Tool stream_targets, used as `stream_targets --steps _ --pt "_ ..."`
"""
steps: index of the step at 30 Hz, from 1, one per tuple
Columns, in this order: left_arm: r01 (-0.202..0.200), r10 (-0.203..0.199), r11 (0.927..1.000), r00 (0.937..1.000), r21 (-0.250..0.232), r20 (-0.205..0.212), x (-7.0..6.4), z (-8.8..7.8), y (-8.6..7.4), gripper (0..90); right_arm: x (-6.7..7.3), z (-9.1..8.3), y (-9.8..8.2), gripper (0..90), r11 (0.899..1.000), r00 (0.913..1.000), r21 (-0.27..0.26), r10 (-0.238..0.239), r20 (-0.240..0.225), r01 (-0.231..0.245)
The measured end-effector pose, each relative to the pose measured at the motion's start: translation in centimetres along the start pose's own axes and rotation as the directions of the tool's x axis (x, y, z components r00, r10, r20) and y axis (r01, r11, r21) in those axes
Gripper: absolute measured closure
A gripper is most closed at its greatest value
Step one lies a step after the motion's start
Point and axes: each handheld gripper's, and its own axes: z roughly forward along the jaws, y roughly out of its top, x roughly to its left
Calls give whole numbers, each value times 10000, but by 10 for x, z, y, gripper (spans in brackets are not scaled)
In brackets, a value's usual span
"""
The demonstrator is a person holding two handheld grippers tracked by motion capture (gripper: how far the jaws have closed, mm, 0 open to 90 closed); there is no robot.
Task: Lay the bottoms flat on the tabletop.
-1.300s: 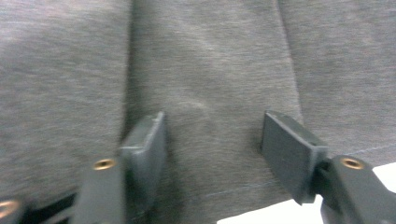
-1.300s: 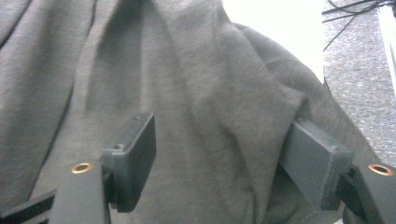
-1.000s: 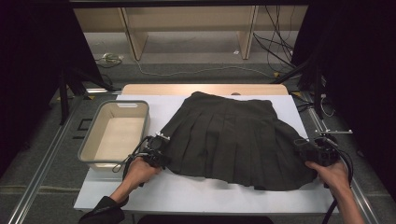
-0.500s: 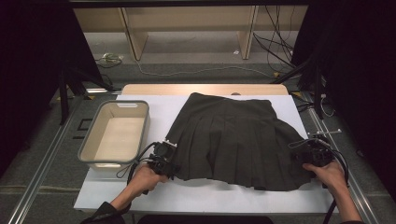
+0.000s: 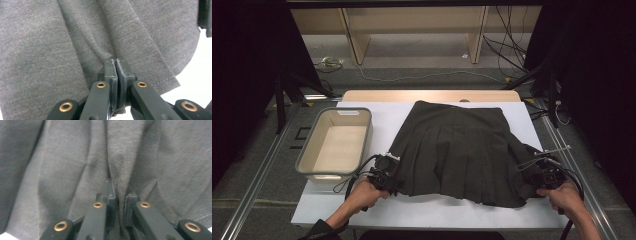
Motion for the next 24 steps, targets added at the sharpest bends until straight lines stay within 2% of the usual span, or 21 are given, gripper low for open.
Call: stream_targets --steps 3,5,7,9,10,12,14,16,18,20,21,24 --pt "-126 125 9999 9998 86 169 -4 0 -4 867 10 -2 -7 848 9998 9992 108 -183 -363 187" --pt "-221 217 9996 9994 163 272 -8 0 -7 867 16 -4 -11 837 9996 9989 199 -176 -440 185" --pt "-224 218 9996 9990 157 380 -12 -1 -8 867 18 -7 -13 807 9997 9973 173 -177 -707 190" --pt "-306 297 9993 9986 202 431 -13 -2 -9 865 22 -10 -15 684 9995 9952 187 -251 -946 270" --pt "-218 209 9996 9987 175 455 -13 -2 -9 860 24 -11 -15 573 9993 9950 100 -352 -932 363" --pt "-108 95 9998 9975 179 696 -10 -4 -8 832 24 -15 -12 444 9981 9952 -343 -542 -815 515" --pt "-173 167 9998 9964 71 830 -8 -8 -7 792 19 -25 -8 406 9919 9965 -1177 -555 -619 480" --pt "-127 150 9995 9961 -273 866 -8 -15 -3 758 12 -37 -4 393 9822 9976 -1868 -294 -623 173" --pt "-230 272 9974 9977 -678 623 -8 -22 1 713 2 -45 0 391 9702 9988 -2422 -13 -485 -105" --pt "-226 270 9955 9985 -922 467 -6 -26 5 687 -7 -47 5 406 9651 9994 -2596 310 -133 -334" --pt "-81 126 9941 9991 -1078 414 -5 -27 7 672 -11 -46 8 412 9653 9989 -2577 454 79 -418" --pt "-130 119 9925 9999 -1213 -99 -1 -27 10 595 -25 -35 15 415 9696 9964 -2386 682 510 -542"
